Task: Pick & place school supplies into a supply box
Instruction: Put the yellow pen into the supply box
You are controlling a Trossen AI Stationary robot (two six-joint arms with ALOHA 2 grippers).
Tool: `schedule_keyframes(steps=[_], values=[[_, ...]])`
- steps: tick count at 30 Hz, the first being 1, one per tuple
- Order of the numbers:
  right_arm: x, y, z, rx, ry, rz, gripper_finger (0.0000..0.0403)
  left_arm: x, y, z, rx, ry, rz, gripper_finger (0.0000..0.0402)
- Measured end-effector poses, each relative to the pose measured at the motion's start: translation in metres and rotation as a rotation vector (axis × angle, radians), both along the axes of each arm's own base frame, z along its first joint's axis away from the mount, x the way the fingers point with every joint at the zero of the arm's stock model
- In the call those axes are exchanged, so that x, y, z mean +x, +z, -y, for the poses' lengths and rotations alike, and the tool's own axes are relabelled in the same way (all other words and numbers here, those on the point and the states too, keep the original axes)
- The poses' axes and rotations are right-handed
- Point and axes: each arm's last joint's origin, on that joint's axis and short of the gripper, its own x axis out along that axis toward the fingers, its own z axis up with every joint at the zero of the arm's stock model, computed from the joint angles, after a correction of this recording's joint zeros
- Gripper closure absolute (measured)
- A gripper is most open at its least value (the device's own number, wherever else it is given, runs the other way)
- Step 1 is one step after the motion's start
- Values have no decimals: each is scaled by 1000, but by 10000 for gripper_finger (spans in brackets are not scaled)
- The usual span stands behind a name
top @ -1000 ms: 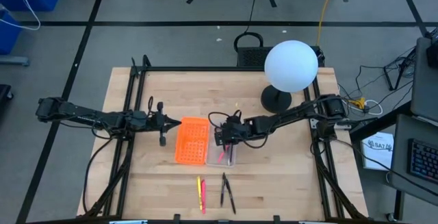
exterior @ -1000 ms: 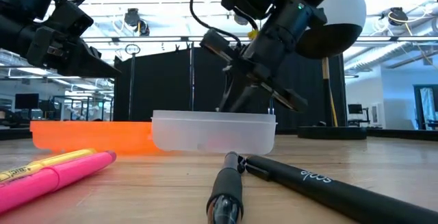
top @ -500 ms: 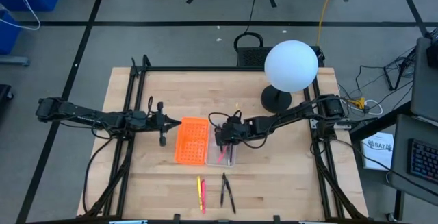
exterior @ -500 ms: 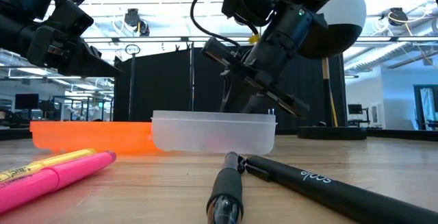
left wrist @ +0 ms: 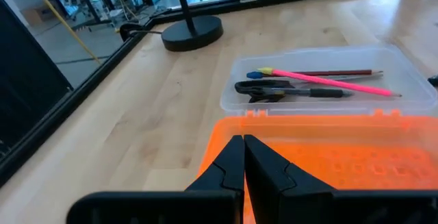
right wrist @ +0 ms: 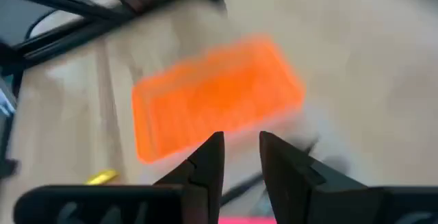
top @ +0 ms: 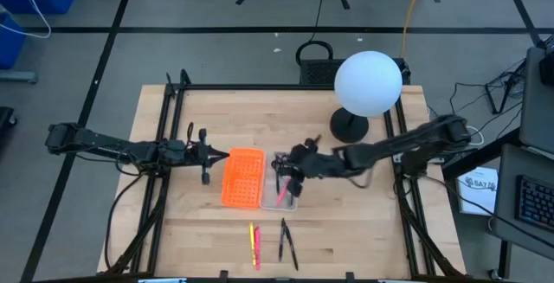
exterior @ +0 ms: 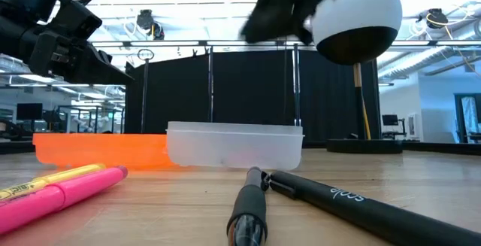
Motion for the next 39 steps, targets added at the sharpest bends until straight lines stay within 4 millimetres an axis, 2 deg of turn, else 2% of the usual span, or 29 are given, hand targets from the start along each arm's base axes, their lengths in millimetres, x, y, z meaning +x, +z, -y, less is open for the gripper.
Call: schedule_keyframes(steps=[3,6,9,11,14,19,24,27,32,39], values=[[-21,11,-13,-238,69,56,329,-1,-2,0,-16,5,-18,382],[-46,5,-13,-337,165,146,353,-1,-4,0,-30,10,-43,382],[-76,-9,-2,-357,170,266,386,-2,-5,0,-45,16,-51,382],[-94,-24,10,-357,125,257,398,-1,-4,0,-45,19,-39,382],[-116,-46,24,-362,83,211,396,0,0,-1,-26,44,7,382],[-143,-59,33,-324,192,331,401,2,7,-1,-22,34,76,382],[-159,-67,39,-270,164,396,402,2,9,0,-60,24,107,382],[-163,-71,39,-265,172,392,402,2,9,-1,-145,73,123,382],[-168,-74,37,-295,205,489,402,1,3,-1,-332,146,101,382],[-174,-87,38,-312,215,454,402,-2,-4,-2,-461,205,49,382]])
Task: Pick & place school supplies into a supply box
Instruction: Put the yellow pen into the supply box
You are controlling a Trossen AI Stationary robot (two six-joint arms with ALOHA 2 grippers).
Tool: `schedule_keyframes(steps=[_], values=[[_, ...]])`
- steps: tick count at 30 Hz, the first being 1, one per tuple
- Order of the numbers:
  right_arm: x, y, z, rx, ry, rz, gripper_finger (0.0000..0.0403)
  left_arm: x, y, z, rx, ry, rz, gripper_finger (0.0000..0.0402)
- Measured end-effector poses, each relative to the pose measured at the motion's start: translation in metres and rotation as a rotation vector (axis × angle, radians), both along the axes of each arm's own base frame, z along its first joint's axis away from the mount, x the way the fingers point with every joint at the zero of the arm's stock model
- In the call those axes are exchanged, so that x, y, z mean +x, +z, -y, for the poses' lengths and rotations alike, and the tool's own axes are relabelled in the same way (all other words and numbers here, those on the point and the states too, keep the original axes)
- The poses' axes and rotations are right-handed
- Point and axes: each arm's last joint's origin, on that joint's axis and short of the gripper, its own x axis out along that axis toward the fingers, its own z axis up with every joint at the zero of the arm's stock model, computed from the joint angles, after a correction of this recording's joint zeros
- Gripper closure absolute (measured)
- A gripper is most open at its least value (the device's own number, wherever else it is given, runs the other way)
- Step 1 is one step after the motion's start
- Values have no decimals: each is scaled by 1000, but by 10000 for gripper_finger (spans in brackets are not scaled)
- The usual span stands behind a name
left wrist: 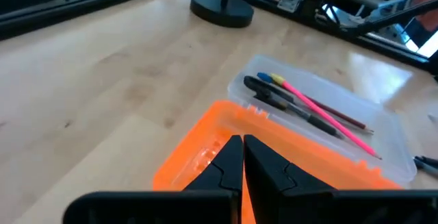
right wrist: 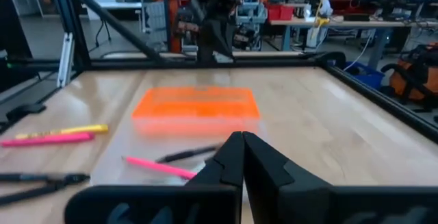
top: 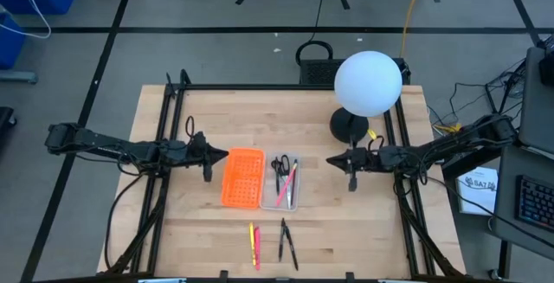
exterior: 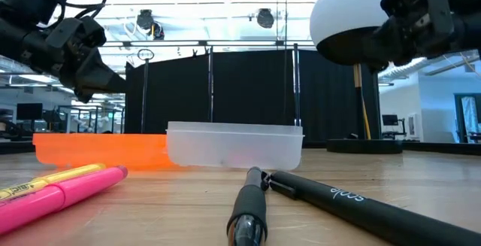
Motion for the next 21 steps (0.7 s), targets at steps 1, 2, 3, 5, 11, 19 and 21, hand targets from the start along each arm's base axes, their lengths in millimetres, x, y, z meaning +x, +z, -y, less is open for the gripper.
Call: schedule_keyframes(steps=[1,2,3,5,11,19,21], values=[[-1,-2,0,-2,0,-7,402,0,0,0,-2,0,5,382],[-2,-5,0,-7,1,-14,402,0,1,0,-2,1,12,382],[-4,-7,1,-15,1,-18,402,1,2,0,-3,5,19,382],[-6,-11,1,-29,3,-25,402,1,3,-1,-2,27,29,382],[-11,-6,4,-94,65,83,402,0,3,-2,-8,110,47,386],[-13,6,8,-67,112,206,402,4,35,13,-49,207,-82,398],[-13,4,8,-67,113,189,403,8,50,22,-57,199,-129,398]])
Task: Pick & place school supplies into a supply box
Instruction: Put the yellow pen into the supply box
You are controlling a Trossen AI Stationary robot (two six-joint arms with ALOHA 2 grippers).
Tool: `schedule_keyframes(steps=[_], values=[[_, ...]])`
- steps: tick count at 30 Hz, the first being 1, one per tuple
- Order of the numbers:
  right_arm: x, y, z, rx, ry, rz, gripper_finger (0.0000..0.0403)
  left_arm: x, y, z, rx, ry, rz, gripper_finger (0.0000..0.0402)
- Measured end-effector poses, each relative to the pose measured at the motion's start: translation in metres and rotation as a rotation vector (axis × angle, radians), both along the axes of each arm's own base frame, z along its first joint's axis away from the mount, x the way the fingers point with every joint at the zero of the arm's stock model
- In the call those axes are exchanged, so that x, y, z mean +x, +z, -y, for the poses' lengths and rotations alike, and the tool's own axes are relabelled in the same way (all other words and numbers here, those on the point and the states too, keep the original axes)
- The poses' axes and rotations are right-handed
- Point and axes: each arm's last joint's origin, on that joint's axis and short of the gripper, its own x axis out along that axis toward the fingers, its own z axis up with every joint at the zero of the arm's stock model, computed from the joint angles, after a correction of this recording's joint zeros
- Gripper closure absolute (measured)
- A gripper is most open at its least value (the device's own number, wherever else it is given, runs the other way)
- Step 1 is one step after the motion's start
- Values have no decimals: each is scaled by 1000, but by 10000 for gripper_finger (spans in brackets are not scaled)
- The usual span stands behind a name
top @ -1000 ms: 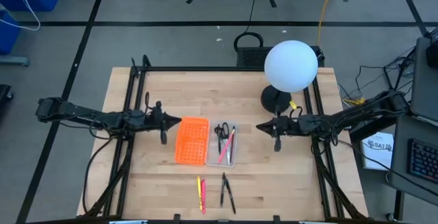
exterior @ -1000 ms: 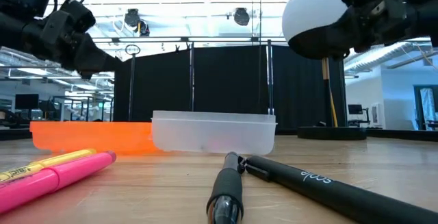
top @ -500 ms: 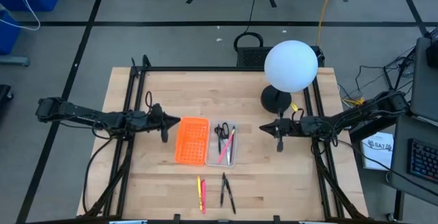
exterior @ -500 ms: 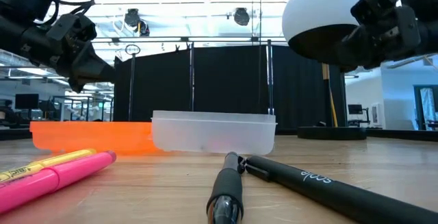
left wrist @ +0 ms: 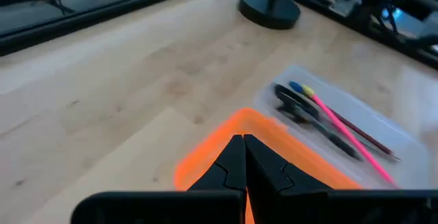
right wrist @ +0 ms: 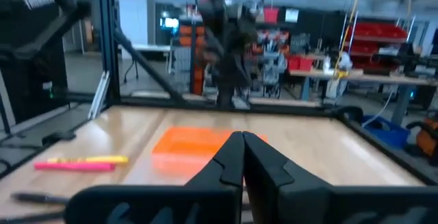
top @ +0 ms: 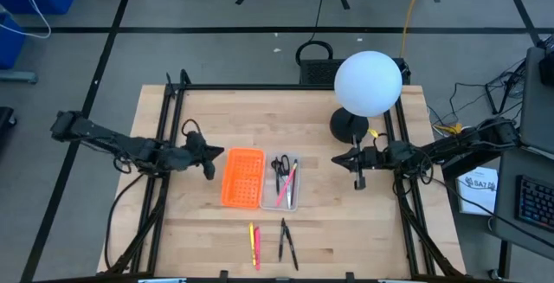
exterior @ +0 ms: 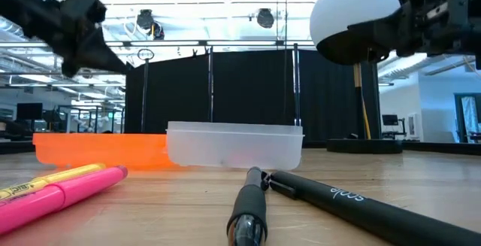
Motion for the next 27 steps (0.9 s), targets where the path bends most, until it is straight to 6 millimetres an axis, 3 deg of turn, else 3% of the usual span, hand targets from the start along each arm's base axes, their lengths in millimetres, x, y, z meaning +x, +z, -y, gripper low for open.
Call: schedule_keyframes(steps=[5,10,20,27], values=[[0,-5,0,34,6,-51,403,24,31,34,-39,-58,-103,399],[0,-6,-1,49,9,-64,403,51,40,82,-119,-49,-254,400],[0,-3,-1,49,10,-29,403,95,18,185,-391,85,-342,400],[0,0,-2,31,61,-4,403,147,0,239,-497,153,-458,400]])
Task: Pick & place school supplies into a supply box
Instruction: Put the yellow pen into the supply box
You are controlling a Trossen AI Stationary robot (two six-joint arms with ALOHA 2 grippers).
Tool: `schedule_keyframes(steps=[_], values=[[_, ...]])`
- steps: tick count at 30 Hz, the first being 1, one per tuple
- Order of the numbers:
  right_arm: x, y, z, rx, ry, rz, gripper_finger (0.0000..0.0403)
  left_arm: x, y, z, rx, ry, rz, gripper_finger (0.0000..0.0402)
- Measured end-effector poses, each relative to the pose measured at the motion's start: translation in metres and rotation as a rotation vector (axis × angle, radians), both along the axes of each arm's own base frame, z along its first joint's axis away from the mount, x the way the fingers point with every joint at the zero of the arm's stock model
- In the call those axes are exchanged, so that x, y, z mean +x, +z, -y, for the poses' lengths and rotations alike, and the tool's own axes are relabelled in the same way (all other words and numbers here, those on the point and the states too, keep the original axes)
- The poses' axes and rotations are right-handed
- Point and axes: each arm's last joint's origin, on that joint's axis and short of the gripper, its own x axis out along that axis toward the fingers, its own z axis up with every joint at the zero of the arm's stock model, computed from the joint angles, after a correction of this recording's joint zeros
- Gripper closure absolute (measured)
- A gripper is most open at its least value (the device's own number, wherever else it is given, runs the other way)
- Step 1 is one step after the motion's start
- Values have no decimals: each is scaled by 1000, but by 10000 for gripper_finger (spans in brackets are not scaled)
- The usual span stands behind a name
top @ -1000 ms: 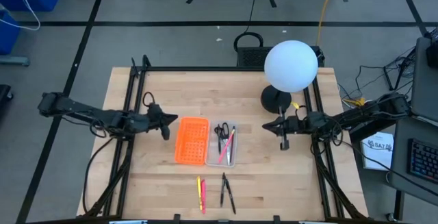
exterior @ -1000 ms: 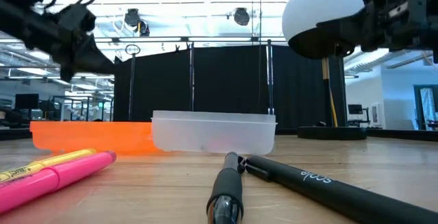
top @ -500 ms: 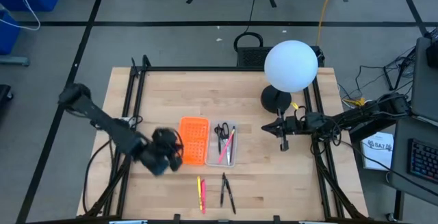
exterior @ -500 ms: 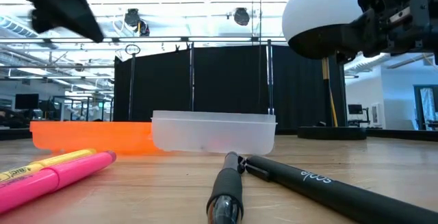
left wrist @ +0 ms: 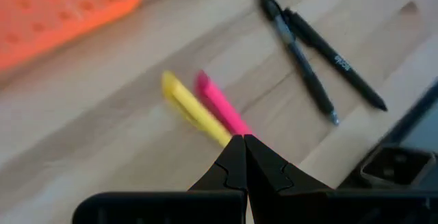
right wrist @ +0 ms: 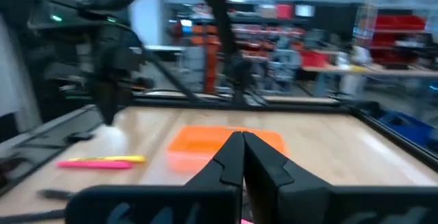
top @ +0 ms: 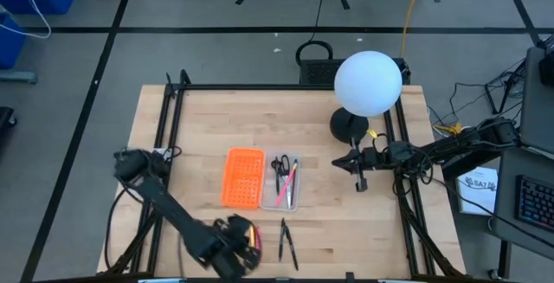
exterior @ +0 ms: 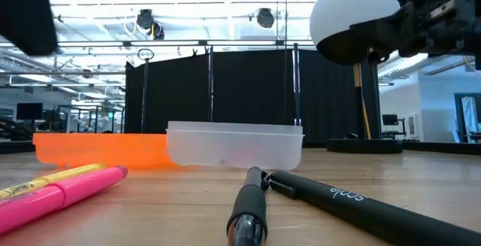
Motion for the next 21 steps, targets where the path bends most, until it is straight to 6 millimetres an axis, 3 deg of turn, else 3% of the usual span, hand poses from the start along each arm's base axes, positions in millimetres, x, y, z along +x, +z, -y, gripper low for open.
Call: schedule_keyframes(steps=[4,9,21], values=[[-1,3,-5,-41,184,35,403,30,5,11,4,59,-24,400],[-4,3,-11,-50,397,44,403,59,13,8,33,77,11,397],[-5,6,-12,-19,443,60,403,77,3,-19,49,137,-28,386]])
